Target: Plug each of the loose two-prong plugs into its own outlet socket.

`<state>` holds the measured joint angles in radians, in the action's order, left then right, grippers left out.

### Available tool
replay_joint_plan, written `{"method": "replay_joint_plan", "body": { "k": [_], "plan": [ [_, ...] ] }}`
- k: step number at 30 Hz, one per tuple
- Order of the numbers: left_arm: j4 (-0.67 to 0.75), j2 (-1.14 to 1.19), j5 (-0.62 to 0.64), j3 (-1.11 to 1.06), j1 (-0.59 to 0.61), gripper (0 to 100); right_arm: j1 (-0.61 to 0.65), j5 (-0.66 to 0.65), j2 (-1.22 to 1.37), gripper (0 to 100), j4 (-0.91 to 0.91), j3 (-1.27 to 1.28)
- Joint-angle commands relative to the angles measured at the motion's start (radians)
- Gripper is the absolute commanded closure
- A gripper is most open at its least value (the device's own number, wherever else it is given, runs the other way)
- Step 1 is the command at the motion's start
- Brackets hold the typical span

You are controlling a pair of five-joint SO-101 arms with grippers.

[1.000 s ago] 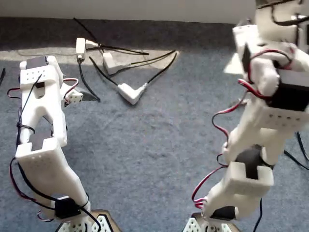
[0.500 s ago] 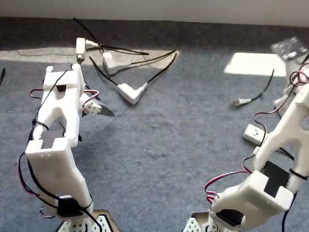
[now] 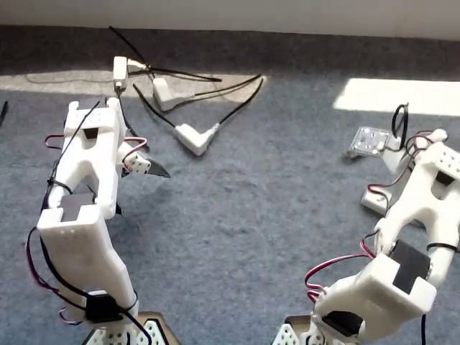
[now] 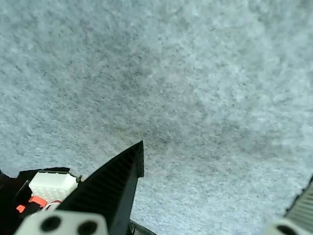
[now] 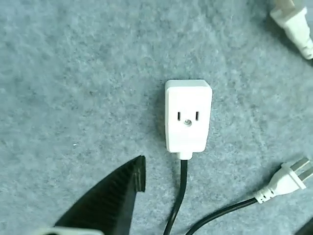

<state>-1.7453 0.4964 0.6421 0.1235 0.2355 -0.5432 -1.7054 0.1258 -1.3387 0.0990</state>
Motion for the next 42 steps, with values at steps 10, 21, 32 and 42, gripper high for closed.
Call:
{"method": "replay_joint_plan", "body": {
  "k": [10, 21, 32, 42],
  "plan": [
    [-0.008, -0.005, 0.002, 0.002, -0.005, 52, 0.027, -0.029, -0.041, 50.6, 0.59, 0.372],
    [-0.006, -0.005, 0.002, 0.004, -0.013, 52, 0.07, -0.029, -0.11, 50.6, 0.331, 0.216],
    [0.014, -0.005, 0.0, -0.004, -0.007, 52, 0.145, -0.028, -0.076, 50.6, 0.519, 0.246],
    [0.014, -0.005, 0.0, -0.001, -0.007, 52, 0.068, -0.029, 0.157, 50.6, 0.736, 0.231]
  ]
}}
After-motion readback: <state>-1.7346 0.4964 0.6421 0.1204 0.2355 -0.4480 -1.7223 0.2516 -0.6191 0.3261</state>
